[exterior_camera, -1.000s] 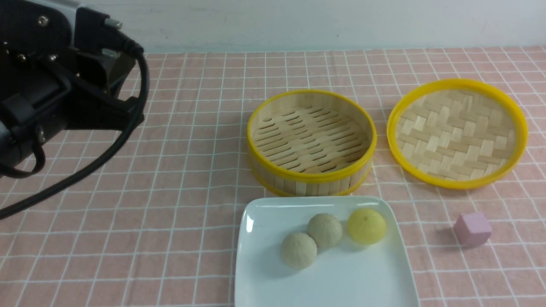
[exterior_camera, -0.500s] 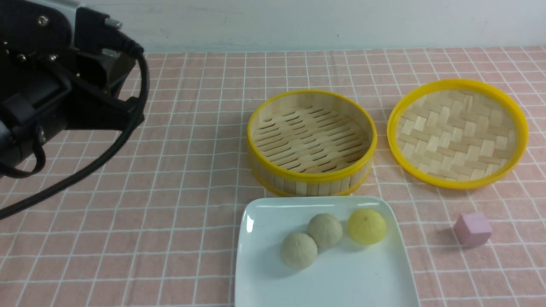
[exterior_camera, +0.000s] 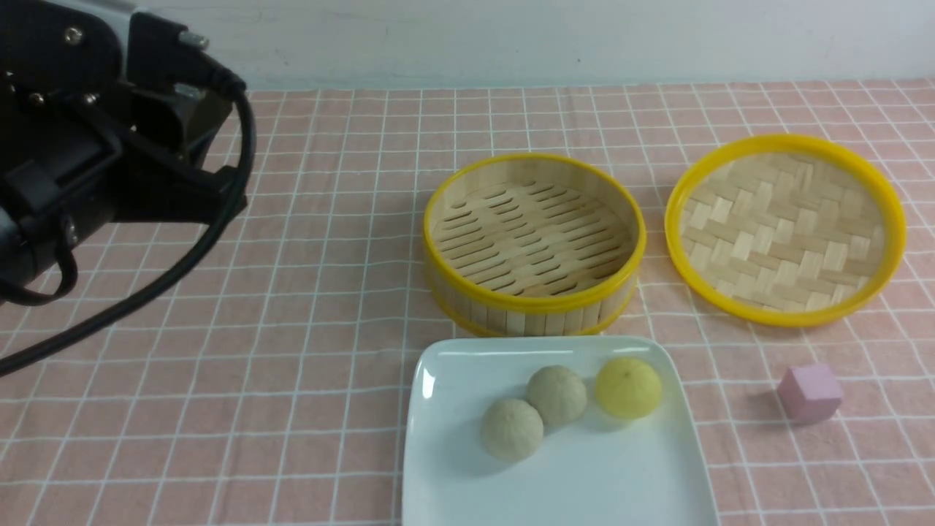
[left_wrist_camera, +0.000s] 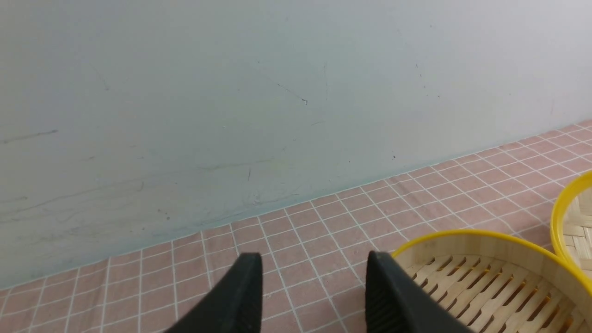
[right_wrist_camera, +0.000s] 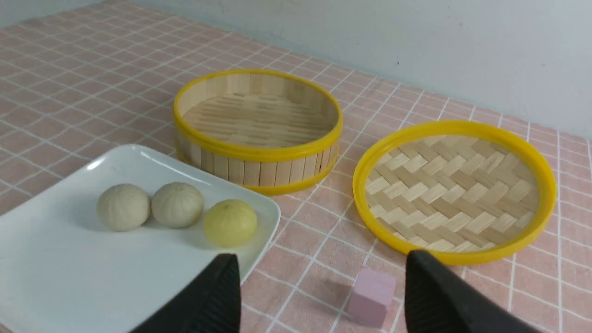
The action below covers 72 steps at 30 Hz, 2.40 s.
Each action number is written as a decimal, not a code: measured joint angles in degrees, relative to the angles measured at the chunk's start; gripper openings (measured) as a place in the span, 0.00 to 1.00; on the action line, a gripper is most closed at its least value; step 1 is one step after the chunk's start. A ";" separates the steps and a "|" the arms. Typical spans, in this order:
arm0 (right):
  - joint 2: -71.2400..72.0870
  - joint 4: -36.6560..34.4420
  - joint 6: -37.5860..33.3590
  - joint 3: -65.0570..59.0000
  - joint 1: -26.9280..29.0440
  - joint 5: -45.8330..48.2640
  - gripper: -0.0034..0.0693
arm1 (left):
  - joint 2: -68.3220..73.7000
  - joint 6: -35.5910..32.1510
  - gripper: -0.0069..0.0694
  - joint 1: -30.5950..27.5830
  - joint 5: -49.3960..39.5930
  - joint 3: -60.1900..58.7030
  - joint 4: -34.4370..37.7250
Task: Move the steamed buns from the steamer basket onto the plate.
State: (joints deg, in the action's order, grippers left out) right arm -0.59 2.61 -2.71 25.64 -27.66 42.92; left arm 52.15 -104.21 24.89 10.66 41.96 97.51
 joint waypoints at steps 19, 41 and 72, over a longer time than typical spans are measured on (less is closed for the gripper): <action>0.00 1.08 -0.06 -8.70 0.00 -6.31 0.70 | 0.00 1.01 0.53 0.00 0.50 0.00 0.00; 0.00 1.08 -0.06 -9.19 0.00 -6.52 0.70 | 0.00 34.50 0.53 0.00 0.91 0.00 0.00; 0.00 1.08 -0.06 -9.19 0.00 -6.68 0.70 | 0.00 15.09 0.53 0.00 30.49 0.00 1.57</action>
State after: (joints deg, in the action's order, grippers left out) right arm -0.59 3.69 -2.77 16.45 -27.66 36.24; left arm 52.15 -89.12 24.89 41.14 41.96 99.08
